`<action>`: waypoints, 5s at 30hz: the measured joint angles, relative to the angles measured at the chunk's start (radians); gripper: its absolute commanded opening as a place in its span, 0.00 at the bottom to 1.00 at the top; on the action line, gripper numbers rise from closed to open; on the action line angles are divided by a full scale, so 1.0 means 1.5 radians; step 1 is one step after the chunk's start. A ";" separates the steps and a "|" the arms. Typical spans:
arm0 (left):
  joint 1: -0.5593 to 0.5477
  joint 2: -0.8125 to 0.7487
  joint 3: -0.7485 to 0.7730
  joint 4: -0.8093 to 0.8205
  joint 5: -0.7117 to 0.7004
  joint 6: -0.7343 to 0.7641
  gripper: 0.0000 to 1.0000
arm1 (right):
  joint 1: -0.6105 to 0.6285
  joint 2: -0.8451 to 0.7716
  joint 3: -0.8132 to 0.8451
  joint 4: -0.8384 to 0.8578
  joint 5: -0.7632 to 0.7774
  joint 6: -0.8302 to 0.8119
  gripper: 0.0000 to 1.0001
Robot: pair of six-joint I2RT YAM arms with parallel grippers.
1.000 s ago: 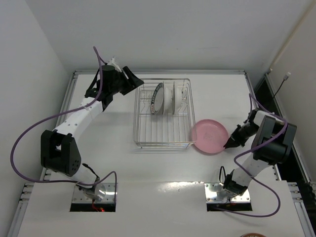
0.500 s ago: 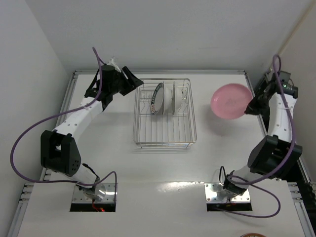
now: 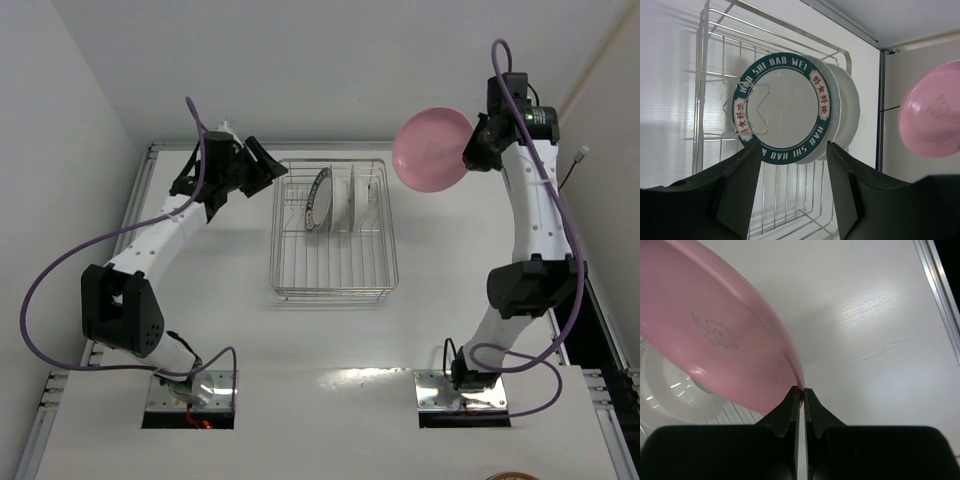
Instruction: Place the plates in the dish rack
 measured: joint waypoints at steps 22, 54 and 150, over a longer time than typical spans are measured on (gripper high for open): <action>0.000 -0.046 0.000 -0.081 -0.060 0.010 0.51 | 0.177 0.013 0.003 0.052 0.048 -0.066 0.00; -0.083 -0.173 0.236 -0.477 -0.391 0.194 0.54 | 0.441 0.228 0.150 0.098 0.255 -0.062 0.00; -0.054 -0.023 -0.135 0.275 0.237 0.163 0.00 | 0.211 -0.207 -0.125 0.103 -0.230 0.106 1.00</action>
